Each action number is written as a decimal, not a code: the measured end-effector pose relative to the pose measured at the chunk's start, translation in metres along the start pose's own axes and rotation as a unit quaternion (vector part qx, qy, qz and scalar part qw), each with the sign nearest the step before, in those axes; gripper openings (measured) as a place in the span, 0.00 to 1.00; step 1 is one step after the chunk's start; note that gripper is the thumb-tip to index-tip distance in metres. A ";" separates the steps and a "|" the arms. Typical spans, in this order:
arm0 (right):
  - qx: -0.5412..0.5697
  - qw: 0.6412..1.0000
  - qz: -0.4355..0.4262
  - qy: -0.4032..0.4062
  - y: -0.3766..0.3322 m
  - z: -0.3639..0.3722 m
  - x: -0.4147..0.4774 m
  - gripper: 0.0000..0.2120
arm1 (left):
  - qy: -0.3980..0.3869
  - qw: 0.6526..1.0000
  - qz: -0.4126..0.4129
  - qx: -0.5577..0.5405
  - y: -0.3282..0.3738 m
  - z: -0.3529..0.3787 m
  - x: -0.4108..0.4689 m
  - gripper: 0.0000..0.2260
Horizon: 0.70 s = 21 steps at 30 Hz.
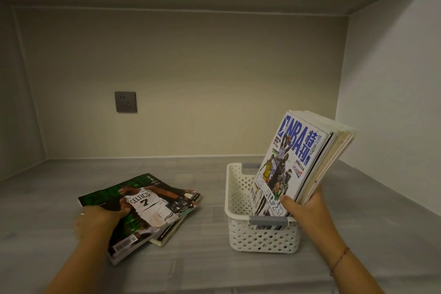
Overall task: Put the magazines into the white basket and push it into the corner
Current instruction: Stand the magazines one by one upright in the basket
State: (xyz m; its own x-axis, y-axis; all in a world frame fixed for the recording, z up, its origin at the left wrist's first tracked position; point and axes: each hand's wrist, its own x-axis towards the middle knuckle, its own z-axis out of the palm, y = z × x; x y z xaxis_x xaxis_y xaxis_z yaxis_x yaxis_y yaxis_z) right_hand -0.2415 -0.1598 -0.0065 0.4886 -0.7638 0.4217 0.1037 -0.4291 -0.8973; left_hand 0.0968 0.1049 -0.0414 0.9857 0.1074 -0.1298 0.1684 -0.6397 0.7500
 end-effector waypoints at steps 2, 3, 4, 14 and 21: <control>0.001 1.000 -0.005 0.002 0.000 0.000 -0.001 0.24 | -0.020 1.000 0.004 -0.003 -0.004 -0.008 0.000 0.33; 0.001 1.000 -0.007 0.005 -0.001 0.001 -0.001 0.24 | -0.027 1.000 0.004 0.000 -0.005 -0.011 0.000 0.32; 0.003 1.000 -0.006 0.008 -0.001 0.000 -0.001 0.25 | -0.030 1.000 0.002 -0.003 -0.007 -0.014 0.000 0.31; -0.002 1.000 0.004 0.014 -0.002 0.001 -0.002 0.25 | 0.006 0.976 0.099 -0.195 0.007 -0.012 -0.022 0.14; -0.003 1.000 0.015 0.018 0.002 0.001 0.001 0.27 | 0.070 0.919 0.278 -0.269 0.064 -0.006 -0.089 0.04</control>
State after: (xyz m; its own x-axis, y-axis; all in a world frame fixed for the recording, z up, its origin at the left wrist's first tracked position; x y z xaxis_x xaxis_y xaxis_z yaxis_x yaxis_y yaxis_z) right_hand -0.2399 -0.1608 -0.0086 0.4601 -0.7927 0.3999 0.0847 -0.4092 -0.9085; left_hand 0.0199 0.0586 0.0219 0.9040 -0.0004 0.4276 -0.4222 -0.1597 0.8923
